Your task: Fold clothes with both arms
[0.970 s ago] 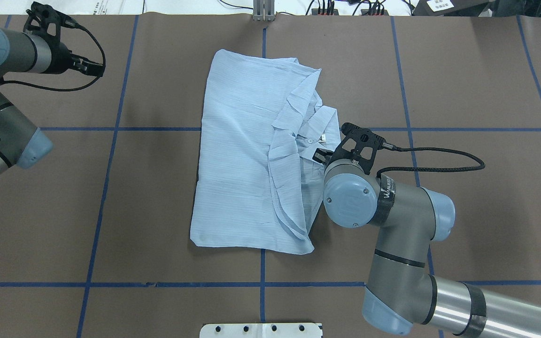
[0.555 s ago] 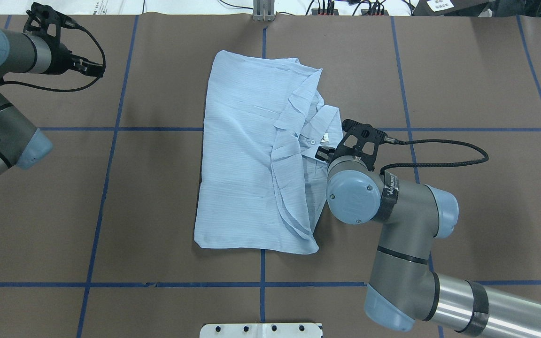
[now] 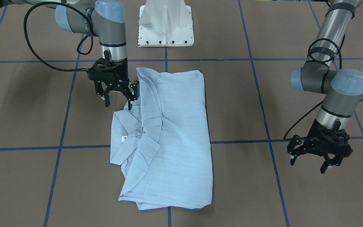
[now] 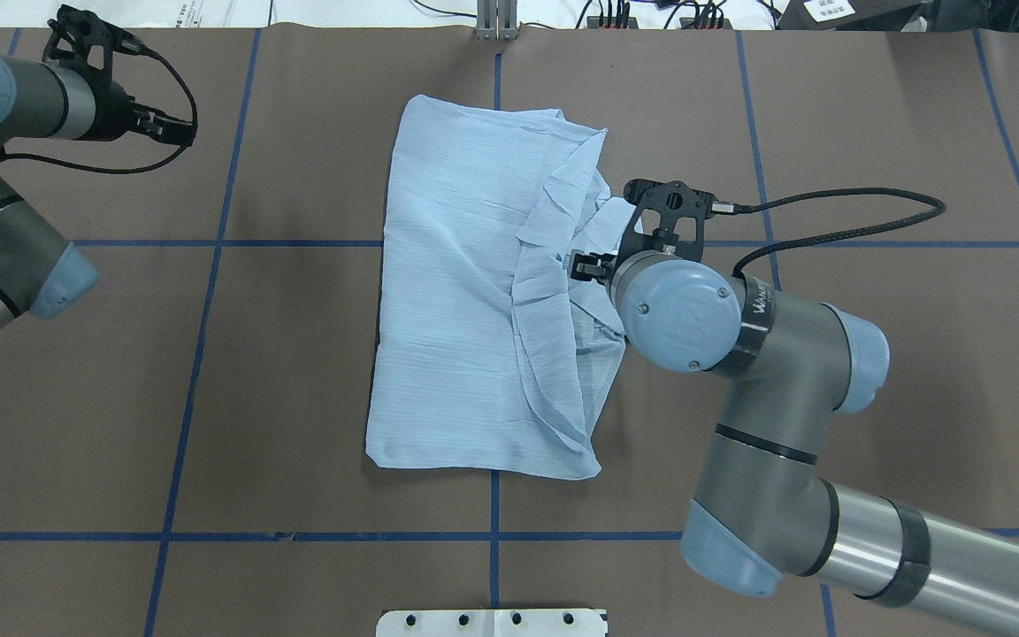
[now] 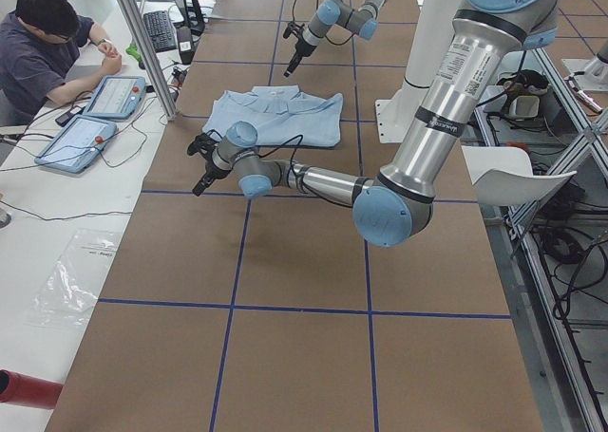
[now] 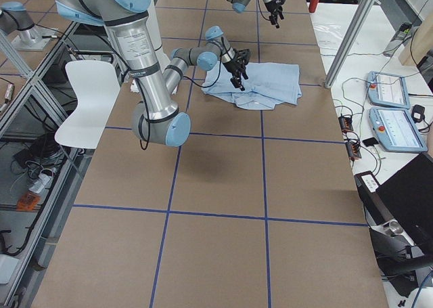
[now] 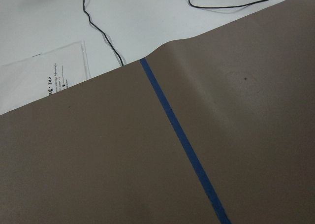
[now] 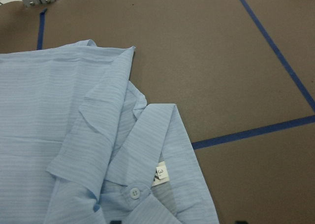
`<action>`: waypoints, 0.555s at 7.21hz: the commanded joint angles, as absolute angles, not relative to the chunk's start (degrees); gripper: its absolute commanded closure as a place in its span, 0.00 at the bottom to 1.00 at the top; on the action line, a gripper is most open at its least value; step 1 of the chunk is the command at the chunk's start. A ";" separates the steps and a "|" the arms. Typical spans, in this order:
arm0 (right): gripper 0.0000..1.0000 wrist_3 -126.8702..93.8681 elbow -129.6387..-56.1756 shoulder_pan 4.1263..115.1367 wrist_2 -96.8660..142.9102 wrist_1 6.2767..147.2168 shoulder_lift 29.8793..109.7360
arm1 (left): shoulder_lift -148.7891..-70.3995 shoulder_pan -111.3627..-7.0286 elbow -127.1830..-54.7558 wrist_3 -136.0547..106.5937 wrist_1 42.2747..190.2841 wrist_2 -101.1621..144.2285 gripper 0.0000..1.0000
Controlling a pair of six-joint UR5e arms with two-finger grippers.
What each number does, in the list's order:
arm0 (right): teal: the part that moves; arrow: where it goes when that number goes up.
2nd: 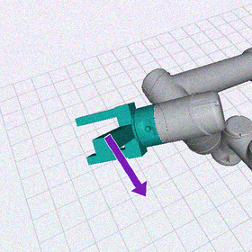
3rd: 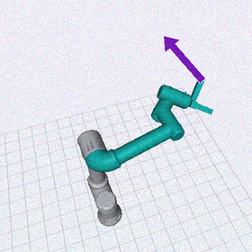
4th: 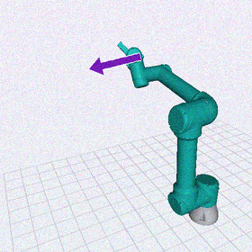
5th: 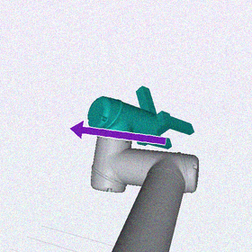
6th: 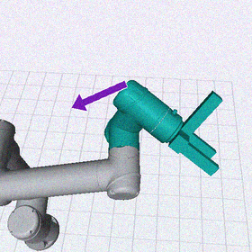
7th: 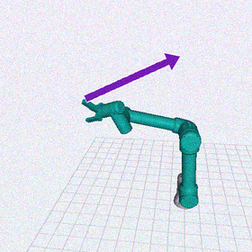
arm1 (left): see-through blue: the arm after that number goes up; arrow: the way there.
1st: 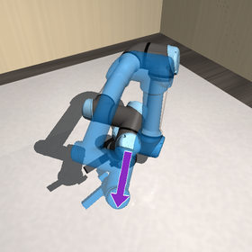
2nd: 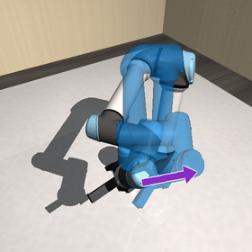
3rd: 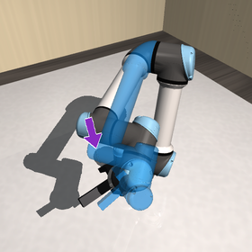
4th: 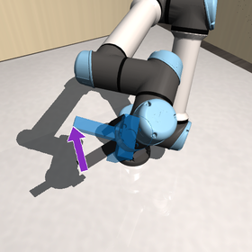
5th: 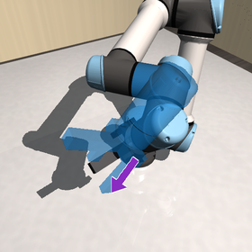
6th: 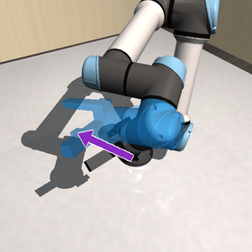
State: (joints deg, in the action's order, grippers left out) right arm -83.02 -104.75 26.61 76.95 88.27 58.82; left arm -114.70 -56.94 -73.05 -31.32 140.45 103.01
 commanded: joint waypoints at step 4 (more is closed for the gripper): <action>0.00 -81.65 -82.53 24.70 77.69 99.14 38.90 | -114.00 -56.87 -73.47 -31.38 140.45 103.01 0.00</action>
State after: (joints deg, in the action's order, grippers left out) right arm -81.89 -90.23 25.07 77.62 97.93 43.92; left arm -114.20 -56.88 -73.22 -31.37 140.45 103.01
